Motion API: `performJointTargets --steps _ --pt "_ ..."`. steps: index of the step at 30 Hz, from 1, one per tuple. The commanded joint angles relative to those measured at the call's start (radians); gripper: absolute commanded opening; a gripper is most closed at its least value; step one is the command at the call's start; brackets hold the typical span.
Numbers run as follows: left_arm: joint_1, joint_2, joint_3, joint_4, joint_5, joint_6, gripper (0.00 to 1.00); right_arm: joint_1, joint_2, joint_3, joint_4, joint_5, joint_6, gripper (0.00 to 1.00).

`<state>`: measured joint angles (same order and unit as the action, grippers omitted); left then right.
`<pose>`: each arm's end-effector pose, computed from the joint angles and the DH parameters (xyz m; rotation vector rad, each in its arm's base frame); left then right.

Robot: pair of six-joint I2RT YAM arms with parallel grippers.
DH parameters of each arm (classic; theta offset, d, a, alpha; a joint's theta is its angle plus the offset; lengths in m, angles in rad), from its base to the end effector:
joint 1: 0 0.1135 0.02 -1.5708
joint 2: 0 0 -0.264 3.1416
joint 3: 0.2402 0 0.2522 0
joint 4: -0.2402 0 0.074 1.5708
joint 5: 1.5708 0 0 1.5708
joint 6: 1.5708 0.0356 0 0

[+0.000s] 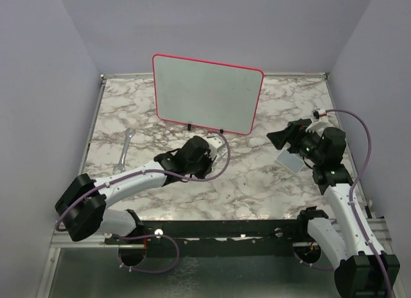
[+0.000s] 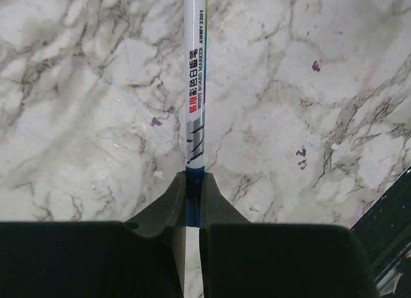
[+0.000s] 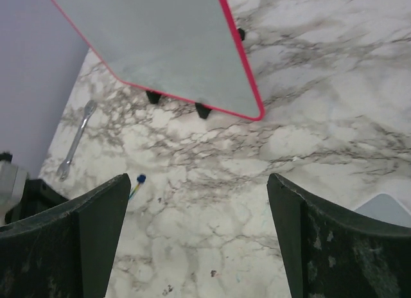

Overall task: Write a sentence on the whiteboard
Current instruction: Open the whiteboard marker at the center of the board.

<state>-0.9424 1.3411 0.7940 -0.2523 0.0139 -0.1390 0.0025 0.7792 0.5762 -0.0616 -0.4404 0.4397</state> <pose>0.1623 -0.2241 0.2158 0.9588 2.2395 -0.5237 0.1867 0.0156 0.2806 0.0915 1.8665 0.7113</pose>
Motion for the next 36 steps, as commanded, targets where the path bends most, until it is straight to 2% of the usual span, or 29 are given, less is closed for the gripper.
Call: performJointTargets --steps 1,7,13,18,25,31,36 --pt "0.082 -0.093 -0.008 0.104 0.161 0.080 0.00 -0.002 0.020 -0.006 0.049 -0.240 0.112 0.91" --pt "0.133 -0.158 -0.063 0.170 0.292 0.087 0.00 0.028 0.055 -0.094 0.305 -0.389 0.304 0.88" --pt "0.144 -0.156 -0.072 0.193 0.433 0.079 0.00 0.162 0.138 -0.090 0.377 -0.353 0.331 0.85" --pt "0.143 -0.150 -0.069 0.198 0.467 0.072 0.00 0.218 0.185 -0.093 0.481 -0.339 0.385 0.80" --pt "0.144 -0.157 -0.078 0.224 0.487 0.049 0.00 0.300 0.248 -0.090 0.495 -0.305 0.374 0.73" --pt "0.143 -0.157 -0.081 0.235 0.480 0.039 0.00 0.403 0.309 -0.086 0.538 -0.280 0.382 0.58" --pt "0.143 -0.164 -0.085 0.239 0.467 0.034 0.00 0.423 0.351 -0.104 0.596 -0.285 0.409 0.45"
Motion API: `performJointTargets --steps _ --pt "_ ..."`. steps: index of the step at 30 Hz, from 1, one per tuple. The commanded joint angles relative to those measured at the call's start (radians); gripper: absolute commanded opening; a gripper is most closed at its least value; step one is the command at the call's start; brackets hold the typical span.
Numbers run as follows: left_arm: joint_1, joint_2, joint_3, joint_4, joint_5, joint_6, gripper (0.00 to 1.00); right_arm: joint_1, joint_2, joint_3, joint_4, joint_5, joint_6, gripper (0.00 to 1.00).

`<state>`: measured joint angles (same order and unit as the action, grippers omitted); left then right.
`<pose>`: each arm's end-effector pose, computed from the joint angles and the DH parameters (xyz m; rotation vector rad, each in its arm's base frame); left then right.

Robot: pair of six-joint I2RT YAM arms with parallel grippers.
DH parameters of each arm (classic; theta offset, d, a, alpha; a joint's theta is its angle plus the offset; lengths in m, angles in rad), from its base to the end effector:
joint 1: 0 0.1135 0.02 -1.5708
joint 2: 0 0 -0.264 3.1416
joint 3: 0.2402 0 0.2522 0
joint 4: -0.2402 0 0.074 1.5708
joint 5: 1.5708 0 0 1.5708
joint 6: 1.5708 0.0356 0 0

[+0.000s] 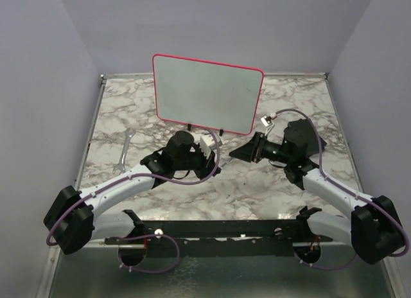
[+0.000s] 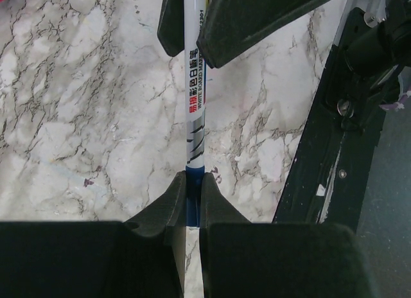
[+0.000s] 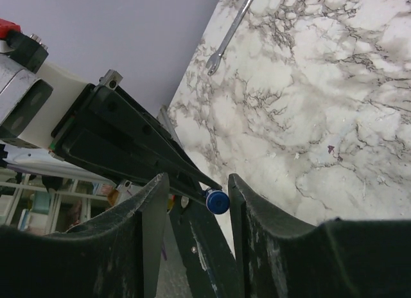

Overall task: Write a sentence on the whiteboard
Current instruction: Open the whiteboard marker at the center of the board.

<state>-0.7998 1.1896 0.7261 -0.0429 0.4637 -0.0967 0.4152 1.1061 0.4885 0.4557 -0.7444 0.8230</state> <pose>0.1700 -0.1978 0.2514 1.0270 1.9269 -1.0121 0.2053 0.1169 0.2404 -0.2272 1.9423 1.5055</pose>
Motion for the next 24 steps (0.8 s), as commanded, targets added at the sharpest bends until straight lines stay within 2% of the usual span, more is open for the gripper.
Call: performJointTargets --steps 1,4,8,10,14,15,17,18,21,24 --pt "0.001 -0.013 -0.018 0.032 0.015 -0.010 0.00 0.010 0.028 -0.019 0.085 0.020 0.030 0.44" --pt "0.001 -0.014 -0.017 0.032 0.003 -0.012 0.00 0.015 0.031 -0.022 0.091 0.023 0.031 0.41" --pt "0.001 -0.016 -0.017 0.034 -0.004 -0.014 0.00 0.021 0.042 -0.026 0.096 0.027 0.029 0.30" --pt "0.001 -0.017 -0.019 0.038 -0.010 -0.018 0.00 0.025 0.047 -0.029 0.094 0.028 0.024 0.23" --pt "0.003 -0.023 -0.022 0.038 -0.009 -0.032 0.00 0.029 0.040 -0.029 0.065 0.059 -0.010 0.03" --pt "0.002 -0.024 -0.023 0.059 -0.006 -0.036 0.05 0.029 0.033 -0.028 0.052 0.078 -0.018 0.01" --pt "0.002 -0.022 -0.024 0.061 -0.002 -0.040 0.37 0.030 0.019 -0.028 0.033 0.102 -0.032 0.01" --pt "0.002 -0.021 -0.025 0.062 0.000 -0.041 0.45 0.029 0.011 -0.026 0.024 0.113 -0.039 0.01" --pt "0.002 -0.011 -0.028 0.061 0.000 -0.039 0.56 0.029 -0.008 -0.020 0.005 0.132 -0.051 0.01" --pt "0.001 -0.003 -0.024 0.048 0.009 -0.028 0.57 0.030 -0.017 -0.012 -0.008 0.140 -0.059 0.01"
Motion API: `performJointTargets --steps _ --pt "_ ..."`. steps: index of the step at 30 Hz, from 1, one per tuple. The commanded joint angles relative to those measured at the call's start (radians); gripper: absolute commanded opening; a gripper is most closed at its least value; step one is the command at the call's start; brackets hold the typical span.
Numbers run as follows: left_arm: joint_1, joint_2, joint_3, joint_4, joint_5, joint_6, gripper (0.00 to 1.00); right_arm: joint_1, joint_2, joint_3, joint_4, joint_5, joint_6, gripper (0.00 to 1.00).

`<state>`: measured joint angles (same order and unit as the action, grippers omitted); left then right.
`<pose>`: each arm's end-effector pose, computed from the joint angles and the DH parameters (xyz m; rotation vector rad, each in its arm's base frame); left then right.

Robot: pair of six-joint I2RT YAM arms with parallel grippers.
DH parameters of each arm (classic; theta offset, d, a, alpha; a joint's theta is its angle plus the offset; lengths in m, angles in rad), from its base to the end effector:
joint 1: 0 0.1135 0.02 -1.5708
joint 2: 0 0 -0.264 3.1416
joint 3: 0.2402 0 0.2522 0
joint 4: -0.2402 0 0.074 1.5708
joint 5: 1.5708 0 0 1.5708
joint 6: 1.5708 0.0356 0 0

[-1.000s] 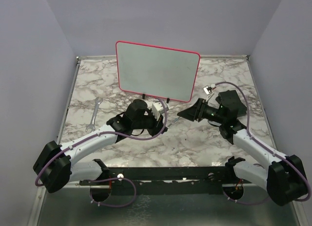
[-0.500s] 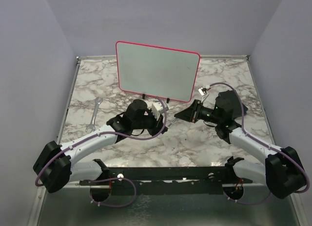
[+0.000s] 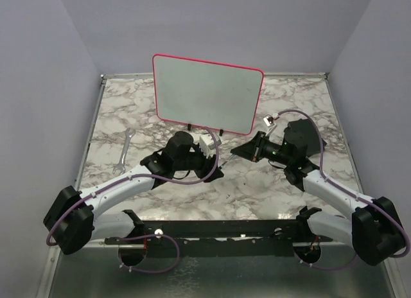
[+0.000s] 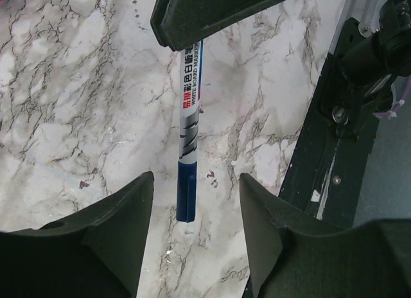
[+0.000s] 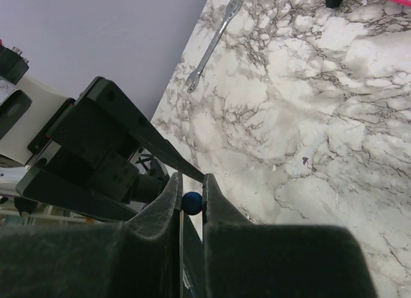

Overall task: Write a sentence on the whiteboard
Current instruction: Open the whiteboard marker at the center of the board.

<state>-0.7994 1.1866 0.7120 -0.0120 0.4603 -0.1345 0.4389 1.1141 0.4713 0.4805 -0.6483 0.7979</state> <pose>0.1699 -0.1974 0.2502 0.9882 1.9328 -1.0325 0.2051 0.1200 0.2351 -0.1906 1.9279 1.4275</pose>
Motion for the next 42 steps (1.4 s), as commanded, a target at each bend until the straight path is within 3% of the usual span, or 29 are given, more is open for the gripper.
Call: performJointTargets --steps 1,5,11,13,18,28,32,37,42 --pt "0.000 0.002 -0.009 0.014 0.010 0.014 0.56 0.006 -0.028 0.005 -0.034 0.045 -0.035 0.01" --pt "0.000 0.005 -0.008 -0.010 -0.002 0.028 0.54 0.006 -0.033 0.007 -0.036 0.048 -0.032 0.01" --pt "0.010 -0.026 -0.011 0.029 -0.068 -0.062 0.73 0.006 -0.095 -0.032 0.022 0.118 -0.017 0.01" --pt "0.042 -0.056 -0.047 0.116 -0.074 -0.184 0.84 0.006 -0.123 -0.043 0.059 0.148 -0.003 0.01" --pt "0.138 -0.179 -0.218 0.543 0.001 -0.564 0.96 0.005 -0.173 -0.046 0.143 0.193 0.025 0.01" --pt "0.143 -0.207 -0.279 0.813 -0.081 -0.857 0.96 0.006 -0.156 -0.092 0.438 0.208 0.112 0.01" --pt "0.143 -0.189 -0.280 0.822 -0.152 -0.966 0.94 0.006 -0.167 -0.098 0.481 0.225 0.109 0.01" --pt "0.144 -0.162 -0.247 0.822 -0.146 -0.992 0.94 0.005 -0.166 -0.086 0.496 0.229 0.106 0.01" --pt "0.144 -0.105 -0.220 0.833 -0.071 -1.008 0.81 0.006 -0.139 -0.081 0.562 0.211 0.127 0.01"
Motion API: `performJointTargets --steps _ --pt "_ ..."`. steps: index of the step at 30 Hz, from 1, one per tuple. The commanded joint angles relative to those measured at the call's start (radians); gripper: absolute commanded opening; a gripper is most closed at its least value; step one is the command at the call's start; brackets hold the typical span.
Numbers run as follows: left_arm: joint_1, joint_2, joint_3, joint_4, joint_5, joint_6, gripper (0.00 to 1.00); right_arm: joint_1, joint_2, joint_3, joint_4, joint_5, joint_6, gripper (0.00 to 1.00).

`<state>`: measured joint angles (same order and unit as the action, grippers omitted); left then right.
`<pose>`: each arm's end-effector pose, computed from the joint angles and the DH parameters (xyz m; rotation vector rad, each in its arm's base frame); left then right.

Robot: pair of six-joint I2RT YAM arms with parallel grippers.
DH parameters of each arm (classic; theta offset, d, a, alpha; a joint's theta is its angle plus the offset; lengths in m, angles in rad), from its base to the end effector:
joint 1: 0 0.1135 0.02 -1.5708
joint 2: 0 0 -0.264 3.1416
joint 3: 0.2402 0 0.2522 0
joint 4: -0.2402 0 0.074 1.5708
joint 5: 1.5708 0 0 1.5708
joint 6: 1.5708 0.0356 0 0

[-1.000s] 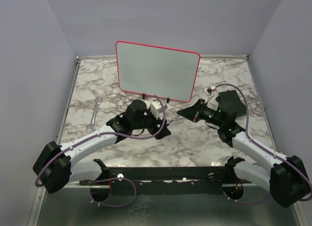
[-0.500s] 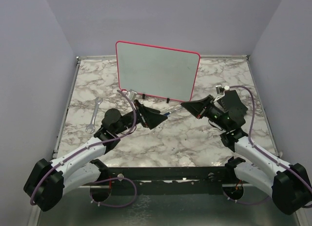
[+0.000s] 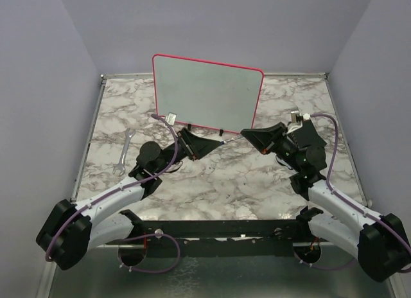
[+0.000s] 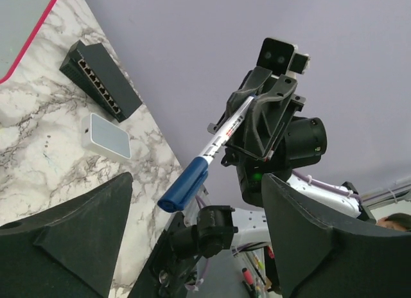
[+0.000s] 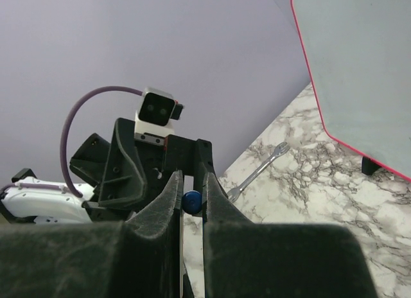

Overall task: Write a sentence on the whiteboard
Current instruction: Open the whiteboard marker at the center of the board.

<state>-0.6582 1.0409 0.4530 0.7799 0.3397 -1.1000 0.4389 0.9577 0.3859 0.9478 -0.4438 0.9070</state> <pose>0.1741 -0.1496 0.2759 -0.0255 1.6180 -1.6535 0.1793 0.1011 0.2863 -0.1176 1.3612 1.4170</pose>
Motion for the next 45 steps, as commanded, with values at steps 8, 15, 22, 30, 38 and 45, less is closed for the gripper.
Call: performJointTargets --steps 8,15,22,30,38,45 --pt "0.003 0.075 0.015 0.184 0.062 -0.138 0.53 0.006 0.046 0.024 0.134 -0.028 0.026 0.01" --pt "0.002 0.138 -0.017 0.332 0.063 -0.229 0.46 0.006 0.048 0.010 0.179 -0.044 0.059 0.01" --pt "0.003 0.152 -0.004 0.340 0.073 -0.234 0.29 0.006 0.042 0.011 0.168 -0.044 0.048 0.01" --pt "0.002 0.146 -0.022 0.360 0.068 -0.244 0.00 0.005 0.039 0.005 0.119 -0.048 0.027 0.33" --pt "0.080 0.162 -0.028 0.315 0.234 -0.171 0.00 -0.005 -0.108 0.056 -0.326 -0.045 -0.112 0.88" --pt "0.173 0.168 0.035 0.181 0.492 -0.039 0.00 -0.169 -0.094 0.156 -0.559 -0.369 -0.170 0.92"
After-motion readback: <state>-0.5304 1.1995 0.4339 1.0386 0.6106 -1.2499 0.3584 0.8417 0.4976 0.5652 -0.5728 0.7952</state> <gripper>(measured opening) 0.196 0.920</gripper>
